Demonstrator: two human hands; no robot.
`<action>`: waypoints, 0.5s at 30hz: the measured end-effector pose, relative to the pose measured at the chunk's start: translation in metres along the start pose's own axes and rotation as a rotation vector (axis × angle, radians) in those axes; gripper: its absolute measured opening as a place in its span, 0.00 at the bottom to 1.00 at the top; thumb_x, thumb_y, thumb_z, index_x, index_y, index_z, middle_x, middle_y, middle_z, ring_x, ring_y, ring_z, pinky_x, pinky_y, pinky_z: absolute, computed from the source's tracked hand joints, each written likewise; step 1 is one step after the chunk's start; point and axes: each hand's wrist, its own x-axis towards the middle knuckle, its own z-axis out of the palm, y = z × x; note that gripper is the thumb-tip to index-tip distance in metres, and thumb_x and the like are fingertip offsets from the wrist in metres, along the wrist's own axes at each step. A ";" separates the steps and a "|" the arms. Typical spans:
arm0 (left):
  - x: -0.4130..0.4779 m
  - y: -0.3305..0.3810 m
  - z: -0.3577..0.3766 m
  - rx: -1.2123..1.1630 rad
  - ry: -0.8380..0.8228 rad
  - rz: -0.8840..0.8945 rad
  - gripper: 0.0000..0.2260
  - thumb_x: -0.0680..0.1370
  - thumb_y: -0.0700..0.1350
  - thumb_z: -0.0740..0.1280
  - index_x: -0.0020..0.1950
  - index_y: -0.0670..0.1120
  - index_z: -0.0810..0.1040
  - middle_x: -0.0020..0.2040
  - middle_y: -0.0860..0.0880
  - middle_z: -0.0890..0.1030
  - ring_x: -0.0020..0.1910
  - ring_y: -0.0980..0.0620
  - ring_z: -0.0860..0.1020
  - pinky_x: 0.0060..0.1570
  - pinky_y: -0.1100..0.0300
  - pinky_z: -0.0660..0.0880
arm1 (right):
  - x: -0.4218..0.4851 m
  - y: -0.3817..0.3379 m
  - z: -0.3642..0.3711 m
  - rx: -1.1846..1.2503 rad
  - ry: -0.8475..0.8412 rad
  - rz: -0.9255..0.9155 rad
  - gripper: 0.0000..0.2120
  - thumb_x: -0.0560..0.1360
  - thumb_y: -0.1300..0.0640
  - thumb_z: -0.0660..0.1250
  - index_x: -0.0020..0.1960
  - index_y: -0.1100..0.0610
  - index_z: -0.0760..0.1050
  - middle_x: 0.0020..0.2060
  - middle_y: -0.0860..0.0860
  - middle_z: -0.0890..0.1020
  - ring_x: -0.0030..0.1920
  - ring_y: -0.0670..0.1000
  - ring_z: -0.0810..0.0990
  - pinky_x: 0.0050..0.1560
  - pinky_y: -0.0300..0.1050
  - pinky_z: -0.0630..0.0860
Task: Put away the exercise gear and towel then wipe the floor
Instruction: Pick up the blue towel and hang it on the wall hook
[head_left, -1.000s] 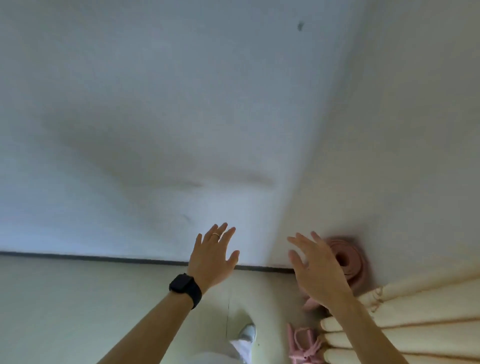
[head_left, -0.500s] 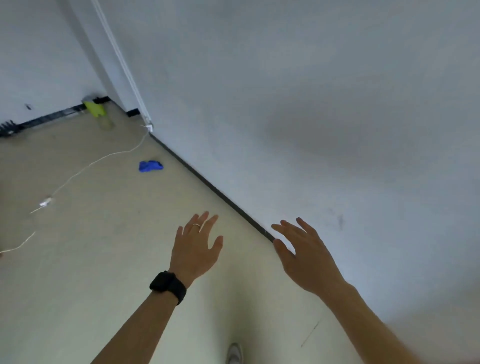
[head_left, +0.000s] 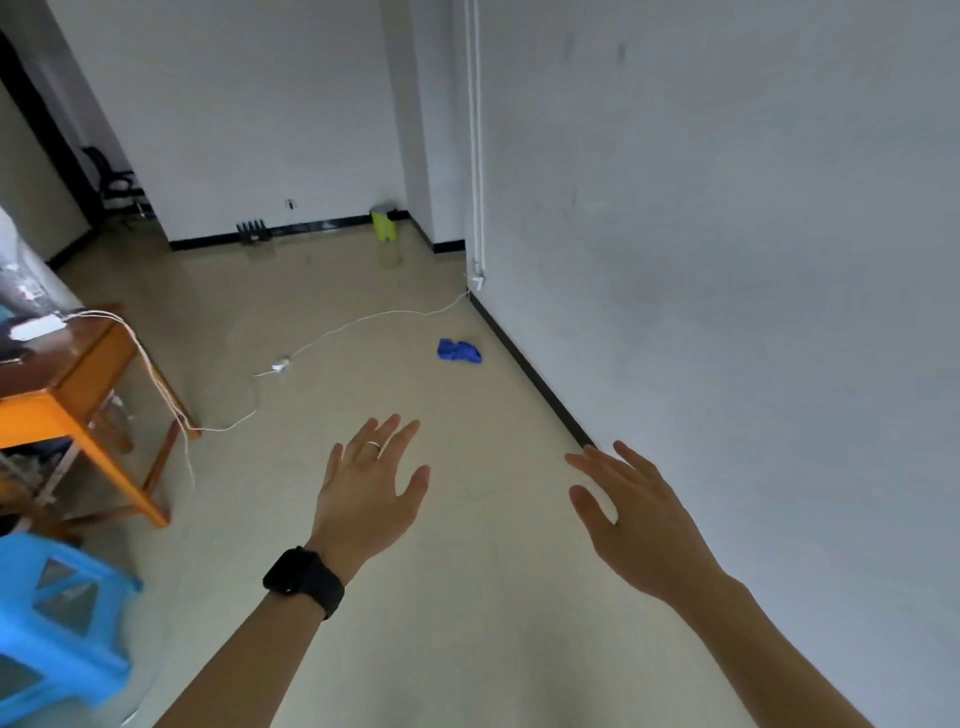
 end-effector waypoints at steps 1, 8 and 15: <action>0.009 -0.025 -0.007 0.011 -0.002 -0.007 0.26 0.80 0.59 0.57 0.78 0.59 0.58 0.79 0.57 0.59 0.79 0.55 0.50 0.77 0.47 0.49 | 0.015 -0.017 0.013 -0.001 0.003 -0.007 0.21 0.81 0.41 0.54 0.74 0.39 0.65 0.74 0.38 0.67 0.78 0.43 0.51 0.77 0.46 0.57; 0.068 -0.170 -0.042 0.082 -0.012 -0.059 0.26 0.81 0.60 0.55 0.79 0.58 0.57 0.80 0.56 0.55 0.79 0.54 0.48 0.77 0.47 0.48 | 0.119 -0.112 0.082 -0.004 -0.006 -0.057 0.21 0.81 0.42 0.55 0.74 0.40 0.66 0.73 0.39 0.68 0.78 0.42 0.55 0.77 0.46 0.57; 0.151 -0.267 -0.049 0.131 -0.042 -0.075 0.25 0.81 0.60 0.53 0.79 0.60 0.55 0.80 0.57 0.54 0.79 0.54 0.47 0.77 0.46 0.47 | 0.232 -0.160 0.126 -0.093 0.014 -0.118 0.23 0.80 0.41 0.53 0.73 0.41 0.67 0.71 0.41 0.71 0.77 0.44 0.60 0.76 0.48 0.60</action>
